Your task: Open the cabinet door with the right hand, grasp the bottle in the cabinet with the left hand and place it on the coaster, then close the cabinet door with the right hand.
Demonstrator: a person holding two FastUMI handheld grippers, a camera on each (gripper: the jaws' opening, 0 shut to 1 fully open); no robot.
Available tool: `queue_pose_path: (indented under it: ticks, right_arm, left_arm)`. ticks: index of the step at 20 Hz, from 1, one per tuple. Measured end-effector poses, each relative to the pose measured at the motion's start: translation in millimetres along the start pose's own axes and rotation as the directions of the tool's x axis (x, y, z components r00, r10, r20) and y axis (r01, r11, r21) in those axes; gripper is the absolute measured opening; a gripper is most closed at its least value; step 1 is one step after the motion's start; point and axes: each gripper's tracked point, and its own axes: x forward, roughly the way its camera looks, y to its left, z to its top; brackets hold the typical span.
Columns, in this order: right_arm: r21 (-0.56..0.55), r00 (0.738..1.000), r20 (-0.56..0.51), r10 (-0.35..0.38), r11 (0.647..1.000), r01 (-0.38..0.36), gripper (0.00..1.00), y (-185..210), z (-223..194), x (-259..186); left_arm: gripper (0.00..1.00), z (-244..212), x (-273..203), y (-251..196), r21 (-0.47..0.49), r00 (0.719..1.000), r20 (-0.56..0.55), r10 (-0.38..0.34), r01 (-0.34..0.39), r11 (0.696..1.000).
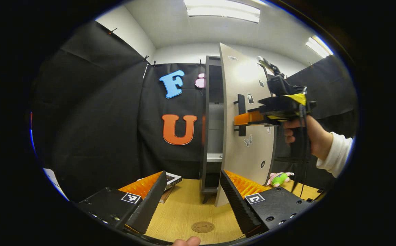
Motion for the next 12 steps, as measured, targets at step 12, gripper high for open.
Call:
queue_pose_path:
  ticks: [12]
  right_arm:
    - [0.017,0.997,0.006,-0.071,0.997,0.071,0.12,-65.3,-4.9,-121.9]
  left_arm:
    - [0.95,-1.1,0.2,-52.8,-0.009,0.998,0.001,-0.070,0.070,0.997]
